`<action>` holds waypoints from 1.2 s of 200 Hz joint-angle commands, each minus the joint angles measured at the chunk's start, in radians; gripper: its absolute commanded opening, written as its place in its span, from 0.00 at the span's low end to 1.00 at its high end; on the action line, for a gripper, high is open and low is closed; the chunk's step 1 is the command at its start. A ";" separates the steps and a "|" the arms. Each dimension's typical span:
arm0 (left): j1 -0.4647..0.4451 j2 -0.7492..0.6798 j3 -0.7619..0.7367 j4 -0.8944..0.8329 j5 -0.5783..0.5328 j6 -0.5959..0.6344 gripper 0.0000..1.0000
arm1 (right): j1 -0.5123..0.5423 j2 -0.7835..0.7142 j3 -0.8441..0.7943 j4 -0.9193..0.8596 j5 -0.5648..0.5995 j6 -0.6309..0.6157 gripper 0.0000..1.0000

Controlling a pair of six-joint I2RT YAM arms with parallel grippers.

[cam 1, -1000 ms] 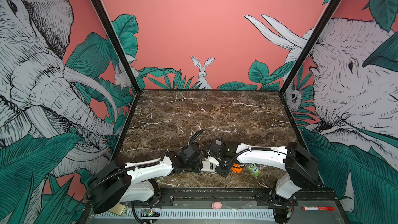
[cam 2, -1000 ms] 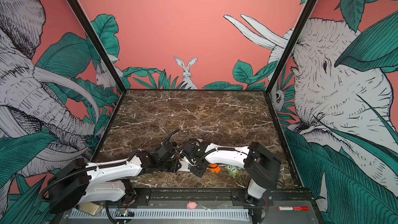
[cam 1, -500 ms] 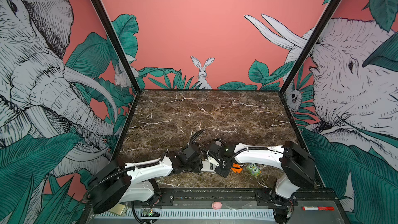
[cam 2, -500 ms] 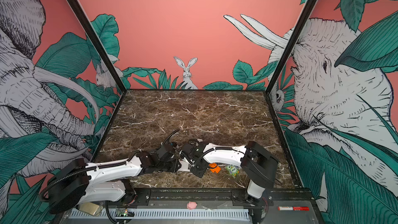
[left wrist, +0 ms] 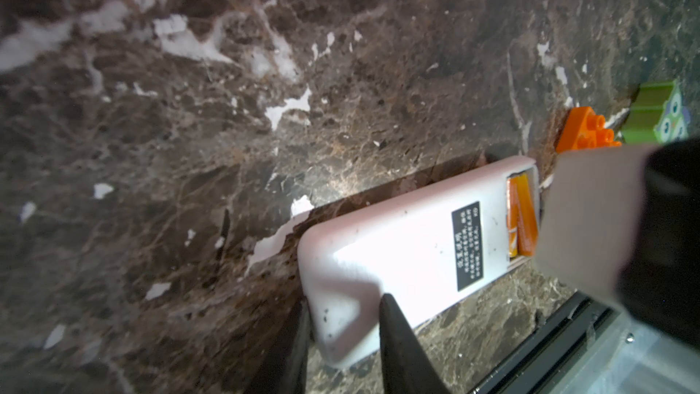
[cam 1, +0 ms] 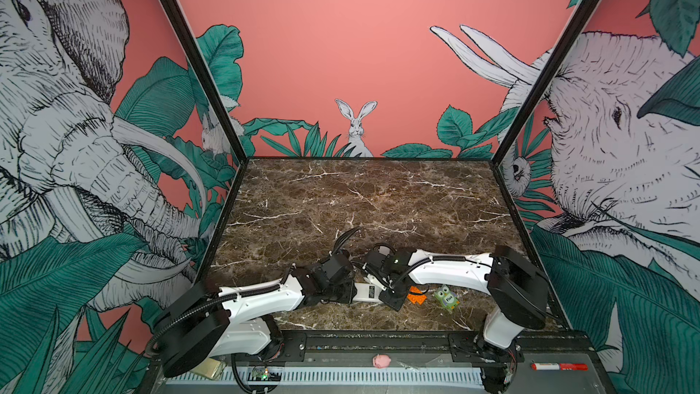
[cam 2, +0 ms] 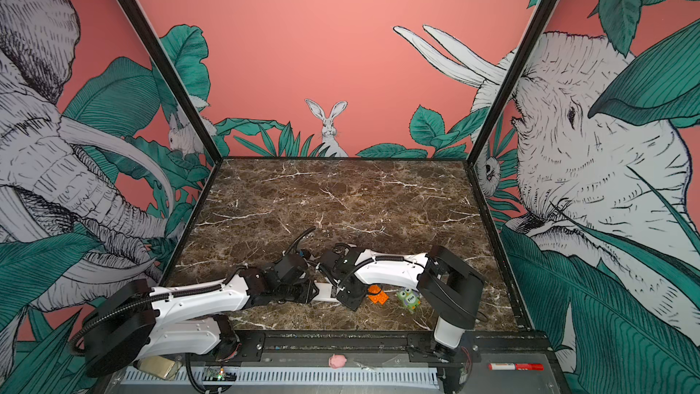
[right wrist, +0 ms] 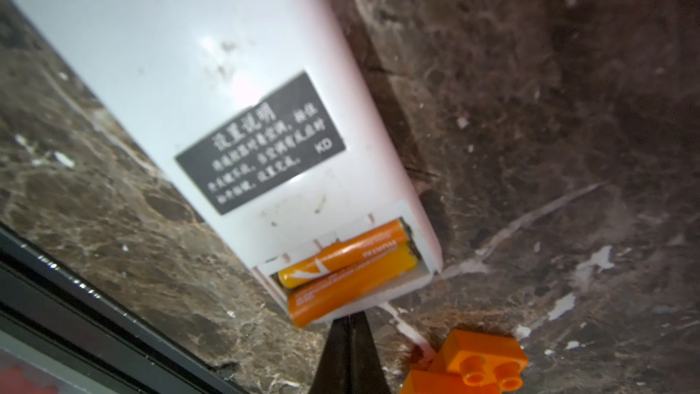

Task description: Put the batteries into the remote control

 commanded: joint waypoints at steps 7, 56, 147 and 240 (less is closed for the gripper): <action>-0.006 0.045 -0.051 -0.066 0.015 0.009 0.32 | 0.001 -0.080 -0.006 -0.001 0.004 0.025 0.00; -0.006 0.045 -0.053 -0.064 0.014 0.009 0.32 | 0.001 -0.121 0.003 0.052 -0.042 0.047 0.00; -0.006 0.043 -0.058 -0.064 0.011 0.009 0.32 | 0.000 -0.038 -0.022 0.097 -0.071 0.039 0.00; -0.006 0.049 -0.051 -0.064 0.010 0.009 0.31 | -0.003 -0.016 -0.052 0.103 -0.071 0.041 0.00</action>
